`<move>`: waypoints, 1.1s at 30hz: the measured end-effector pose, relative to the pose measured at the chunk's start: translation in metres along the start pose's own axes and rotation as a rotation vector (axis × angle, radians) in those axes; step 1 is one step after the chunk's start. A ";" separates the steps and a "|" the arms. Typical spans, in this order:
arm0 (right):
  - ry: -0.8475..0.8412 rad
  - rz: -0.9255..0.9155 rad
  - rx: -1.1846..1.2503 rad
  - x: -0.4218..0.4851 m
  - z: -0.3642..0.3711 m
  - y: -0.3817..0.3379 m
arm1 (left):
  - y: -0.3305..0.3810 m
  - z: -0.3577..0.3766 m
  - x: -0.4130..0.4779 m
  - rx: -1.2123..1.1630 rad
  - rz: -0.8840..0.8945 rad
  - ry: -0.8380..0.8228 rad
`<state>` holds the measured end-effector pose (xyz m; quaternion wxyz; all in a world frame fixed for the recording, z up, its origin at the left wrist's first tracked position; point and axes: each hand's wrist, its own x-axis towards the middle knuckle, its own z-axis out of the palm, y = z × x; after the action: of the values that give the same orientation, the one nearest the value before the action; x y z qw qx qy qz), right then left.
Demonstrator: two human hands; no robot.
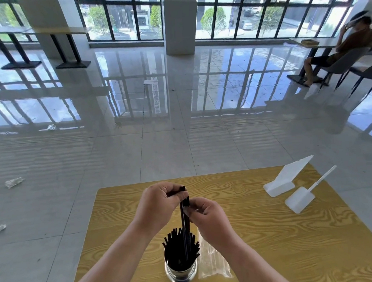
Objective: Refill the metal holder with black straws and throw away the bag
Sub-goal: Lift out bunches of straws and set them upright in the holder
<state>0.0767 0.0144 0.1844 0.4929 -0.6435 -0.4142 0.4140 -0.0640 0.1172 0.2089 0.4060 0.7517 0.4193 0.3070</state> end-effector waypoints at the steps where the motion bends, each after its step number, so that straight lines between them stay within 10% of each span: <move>1: 0.005 0.004 0.010 0.000 0.000 -0.001 | 0.001 0.000 0.000 -0.020 -0.006 0.004; 33: -0.199 0.249 0.586 -0.017 0.001 -0.033 | 0.018 -0.014 0.002 -0.289 -0.144 0.136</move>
<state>0.0660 0.0047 0.2183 0.5597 -0.4765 -0.2420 0.6333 -0.0675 0.1180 0.2311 0.5015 0.6311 0.4502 0.3841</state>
